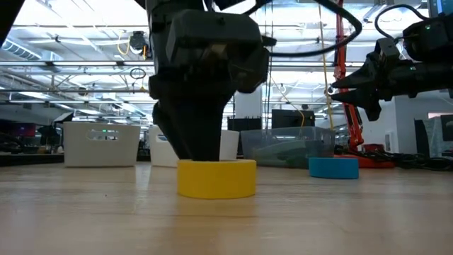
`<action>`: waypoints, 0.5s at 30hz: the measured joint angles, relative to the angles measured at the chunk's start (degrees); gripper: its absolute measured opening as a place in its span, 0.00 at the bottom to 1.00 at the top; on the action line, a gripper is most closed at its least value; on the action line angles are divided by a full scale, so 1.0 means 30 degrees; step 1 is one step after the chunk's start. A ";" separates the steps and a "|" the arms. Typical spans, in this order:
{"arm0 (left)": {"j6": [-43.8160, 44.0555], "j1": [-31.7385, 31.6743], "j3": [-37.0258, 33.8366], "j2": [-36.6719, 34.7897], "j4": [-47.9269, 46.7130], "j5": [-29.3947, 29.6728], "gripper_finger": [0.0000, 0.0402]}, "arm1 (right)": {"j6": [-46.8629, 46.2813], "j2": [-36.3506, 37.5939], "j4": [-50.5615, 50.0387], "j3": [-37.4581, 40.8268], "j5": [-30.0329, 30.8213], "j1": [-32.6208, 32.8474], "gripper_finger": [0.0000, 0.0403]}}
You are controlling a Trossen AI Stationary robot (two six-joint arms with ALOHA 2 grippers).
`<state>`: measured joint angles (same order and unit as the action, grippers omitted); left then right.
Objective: Pick and place Stapler, Stapler remover, tape
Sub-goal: Put the yellow tape into the white bin
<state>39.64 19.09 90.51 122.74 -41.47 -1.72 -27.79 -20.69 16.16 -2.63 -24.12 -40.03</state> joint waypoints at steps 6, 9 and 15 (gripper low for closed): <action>0.0451 0.0000 -0.0012 -0.0037 -0.0109 -0.0114 0.20 | -0.0002 -0.0002 -0.0083 -0.0005 -0.0006 0.0007 0.39; 0.0458 -0.0006 -0.0006 -0.0037 -0.0118 -0.0378 0.10 | -0.0006 -0.0001 -0.0096 -0.0007 -0.0006 0.0006 0.39; 0.0366 -0.0123 -0.0005 -0.0200 -0.0501 -0.0459 0.08 | -0.0007 -0.0004 -0.0098 -0.0007 0.0000 0.0003 0.39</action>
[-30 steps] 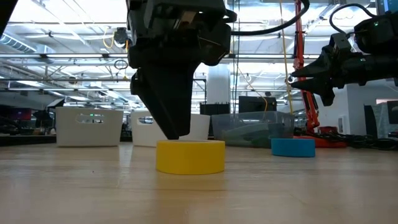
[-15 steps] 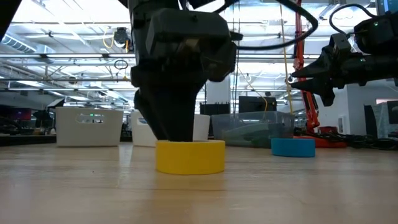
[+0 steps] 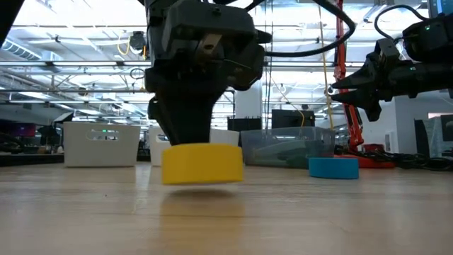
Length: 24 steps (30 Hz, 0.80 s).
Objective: Pick and place Stapler, Stapler remover, tape
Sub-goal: Put the yellow tape into the white bin
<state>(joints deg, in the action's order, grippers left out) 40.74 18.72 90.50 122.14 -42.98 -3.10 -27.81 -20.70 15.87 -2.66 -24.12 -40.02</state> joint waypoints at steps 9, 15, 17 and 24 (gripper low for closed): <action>-0.1213 -0.1247 -0.0007 -0.2945 -0.3781 0.0924 0.08 | -0.0007 0.0001 -0.0009 0.0005 -0.0001 -0.0001 0.39; -0.1543 -0.2299 -0.0007 -0.6414 -0.5055 0.4034 0.08 | 0.0000 0.0004 0.0011 0.0000 0.0001 -0.0003 0.39; -0.1474 -0.2710 -0.0007 -0.7470 -0.5421 0.5542 0.08 | -0.0007 -0.0004 0.0011 0.0000 0.0001 0.0000 0.39; -0.1079 -0.4894 0.0007 -0.9596 -0.6068 0.9308 0.08 | 0.0022 -0.0001 0.0018 0.0000 0.0103 0.0004 0.39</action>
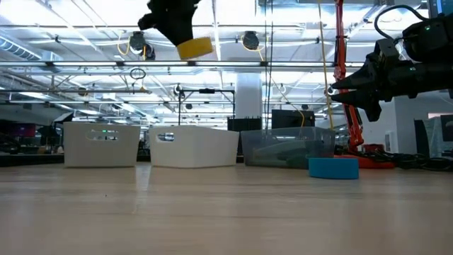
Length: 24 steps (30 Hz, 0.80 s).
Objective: Pick and place Stapler, Stapler remover, tape
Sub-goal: Put the yellow tape into the white bin
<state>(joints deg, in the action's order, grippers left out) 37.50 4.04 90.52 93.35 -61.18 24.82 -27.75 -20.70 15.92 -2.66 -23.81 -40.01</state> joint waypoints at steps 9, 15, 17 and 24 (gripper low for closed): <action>-0.0410 -0.4528 0.0000 -0.0091 -0.0065 0.0951 0.08 | 0.0036 0.0001 0.0015 0.0000 0.1554 -0.0022 0.39; -0.1606 -0.7279 0.0000 -0.0026 0.0100 -0.0418 0.09 | -0.0012 0.0004 0.0015 0.0000 0.2042 -0.0022 0.39; -0.2280 -0.7767 0.0007 0.0295 0.0543 -0.1011 0.09 | -0.0015 -0.0001 0.0015 0.0000 0.2035 -0.0022 0.39; -0.4486 -0.8851 0.0000 0.2254 0.0861 -0.2060 0.09 | -0.0015 0.0004 0.0015 0.0000 0.2062 -0.0022 0.39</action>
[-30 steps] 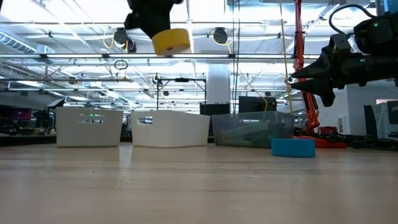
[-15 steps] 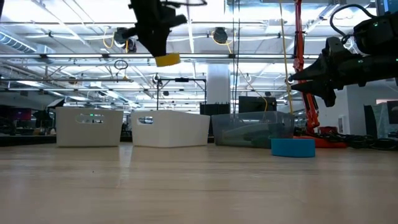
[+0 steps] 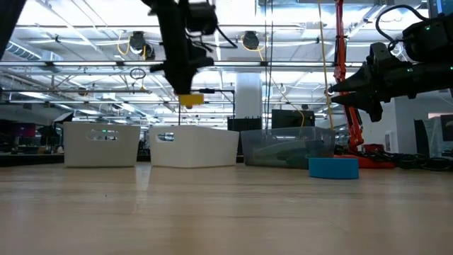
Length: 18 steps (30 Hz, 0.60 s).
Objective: Pick and place Stapler, Stapler remover, tape
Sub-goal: Put the yellow tape into the white bin
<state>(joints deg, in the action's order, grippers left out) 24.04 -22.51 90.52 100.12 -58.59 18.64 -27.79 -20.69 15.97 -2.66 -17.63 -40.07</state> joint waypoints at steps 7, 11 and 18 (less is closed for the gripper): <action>-0.2888 -0.0672 0.0000 0.2385 0.2906 -0.2286 0.09 | -0.0020 0.0000 0.0000 0.0005 0.0454 0.0000 0.39; -0.3570 -0.0935 0.0000 0.3444 0.2941 -0.2481 0.09 | -0.0085 0.0000 -0.0007 0.0000 0.0857 0.0000 0.39; -0.4716 -0.1138 0.0000 0.4597 0.3156 -0.2841 0.09 | -0.0229 0.0000 -0.0007 0.0000 0.0953 -0.0007 0.39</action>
<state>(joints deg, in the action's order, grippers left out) 9.89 -25.92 90.52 113.91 -49.13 10.12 -28.48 -20.69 15.94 -2.66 -14.77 -40.10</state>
